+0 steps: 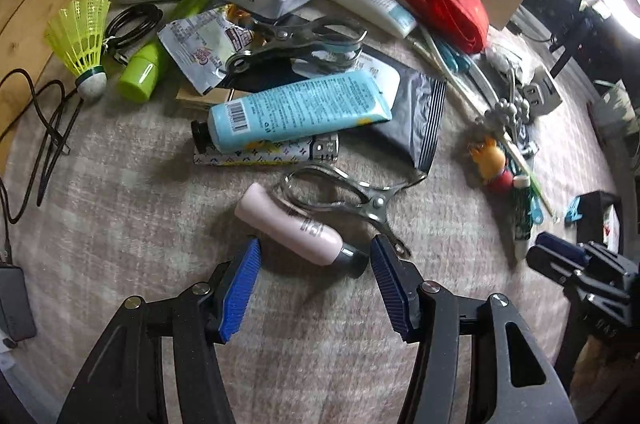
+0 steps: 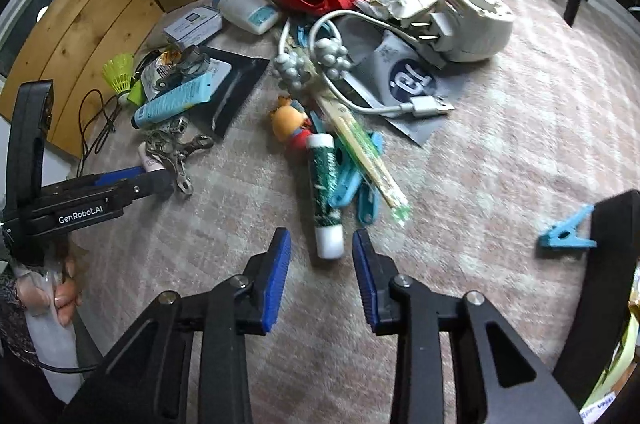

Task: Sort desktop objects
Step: 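Move both grippers back to the pile, then grasp the green-white tube with the right gripper while the left grasps the pink bottle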

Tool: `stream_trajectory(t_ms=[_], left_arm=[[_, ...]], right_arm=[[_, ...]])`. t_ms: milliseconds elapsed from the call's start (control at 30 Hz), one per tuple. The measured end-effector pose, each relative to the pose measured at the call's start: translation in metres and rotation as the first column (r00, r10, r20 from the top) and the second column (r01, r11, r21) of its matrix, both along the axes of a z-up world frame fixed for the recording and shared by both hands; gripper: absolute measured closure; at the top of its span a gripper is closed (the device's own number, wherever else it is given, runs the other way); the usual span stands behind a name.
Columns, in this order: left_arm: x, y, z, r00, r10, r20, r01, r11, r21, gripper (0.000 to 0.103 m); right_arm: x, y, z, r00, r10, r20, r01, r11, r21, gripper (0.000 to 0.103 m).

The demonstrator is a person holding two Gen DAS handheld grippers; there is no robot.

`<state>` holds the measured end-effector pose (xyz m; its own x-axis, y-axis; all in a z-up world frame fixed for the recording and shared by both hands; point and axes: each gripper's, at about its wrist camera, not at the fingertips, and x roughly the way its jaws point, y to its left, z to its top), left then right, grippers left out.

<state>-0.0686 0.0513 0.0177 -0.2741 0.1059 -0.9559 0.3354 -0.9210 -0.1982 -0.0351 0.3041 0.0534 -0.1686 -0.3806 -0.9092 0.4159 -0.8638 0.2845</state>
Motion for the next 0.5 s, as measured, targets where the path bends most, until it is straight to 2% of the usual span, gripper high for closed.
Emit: stream_trajectory(t_ms=[67,167,367,500], left_arm=[[-0.003,0.002,-0.002,1.000,-0.005,0.003,0.005,1.000,-0.002,0.049],[-0.010,0.007,-0.003,1.000,-0.016,-0.003,0.016,0.999,-0.034,0.048],[-0.014,0.010,-0.006,0.999,-0.037,-0.010,0.035,0.994,-0.102,0.048],[-0.011,0.014,-0.007,0.998,-0.063,-0.008,0.061,0.989,-0.135,0.051]], right_arm=[[-0.001,-0.007,0.000,1.000,0.022,-0.002,-0.022,1.000,0.005,0.072],[-0.007,-0.013,-0.006,1.000,0.020,-0.001,-0.019,0.999,0.050,0.072],[-0.018,-0.024,-0.014,1.000,0.021,0.002,-0.021,0.998,0.066,0.073],[-0.017,-0.027,-0.014,1.000,0.029,-0.001,-0.028,0.997,0.077,0.081]])
